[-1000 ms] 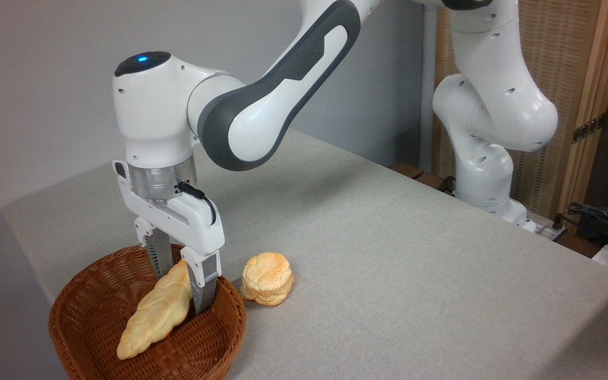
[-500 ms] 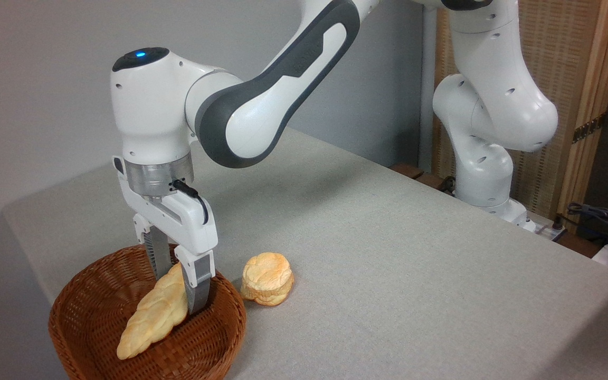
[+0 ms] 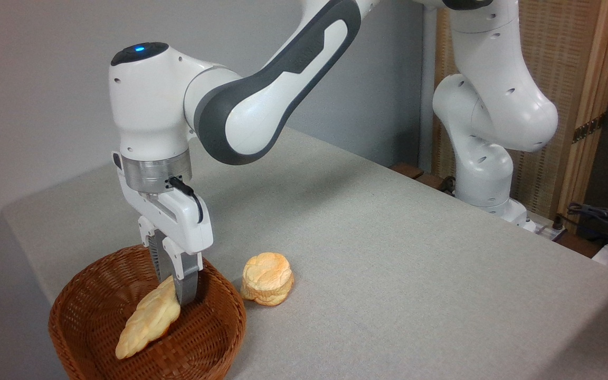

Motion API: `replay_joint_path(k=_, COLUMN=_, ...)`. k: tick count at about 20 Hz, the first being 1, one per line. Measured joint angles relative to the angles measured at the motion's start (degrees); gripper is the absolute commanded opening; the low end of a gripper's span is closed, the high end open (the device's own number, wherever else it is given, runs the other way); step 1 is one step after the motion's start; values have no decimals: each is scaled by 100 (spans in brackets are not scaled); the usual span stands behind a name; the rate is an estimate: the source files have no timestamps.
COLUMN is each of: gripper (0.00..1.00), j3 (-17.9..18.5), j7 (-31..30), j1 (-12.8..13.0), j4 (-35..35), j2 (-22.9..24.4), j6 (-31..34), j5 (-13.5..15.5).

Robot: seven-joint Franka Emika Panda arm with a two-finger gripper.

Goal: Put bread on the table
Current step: 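Close the gripper on the long bread roll, then lift the bread roll out of the basket toward the round bun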

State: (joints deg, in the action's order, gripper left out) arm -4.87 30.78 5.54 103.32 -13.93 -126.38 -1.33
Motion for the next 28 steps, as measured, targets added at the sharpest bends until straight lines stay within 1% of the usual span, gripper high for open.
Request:
replay_joint_path(k=5, gripper=26, j3=3, j7=0, j1=-16, j4=-42, j2=97, j6=-2, j5=0)
replay_joint_path(k=11, gripper=30, j3=4, j7=0, j1=-27, j4=-59, j2=564, j6=111, j5=0)
replay_joint_path(k=12, gripper=30, j3=4, j7=0, j1=-27, j4=-58, j2=651, j6=240, j5=0)
replay_joint_path(k=14, gripper=36, j3=4, j7=0, j1=-27, j4=-48, j2=829, j6=533, j5=0)
replay_joint_path(k=15, gripper=37, j3=4, j7=0, j1=-27, j4=-27, j2=915, j6=666, j5=11)
replay_joint_path(k=18, gripper=40, j3=0, j7=0, j1=-27, j4=137, j2=1192, j6=1097, j5=176)
replay_joint_path(k=22, gripper=41, j3=-7, j7=0, j1=-20, j4=531, j2=1648, j6=1673, j5=436)
replay_joint_path(k=24, gripper=41, j3=-15, j7=0, j1=1, j4=805, j2=1910, j6=1862, j5=485)
replay_joint_path(k=26, gripper=42, j3=-26, j7=0, j1=89, j4=1070, j2=2134, j6=2033, j5=529)
replay_joint_path(k=28, gripper=61, j3=-46, j7=0, j1=198, j4=1238, j2=2262, j6=2198, j5=549)
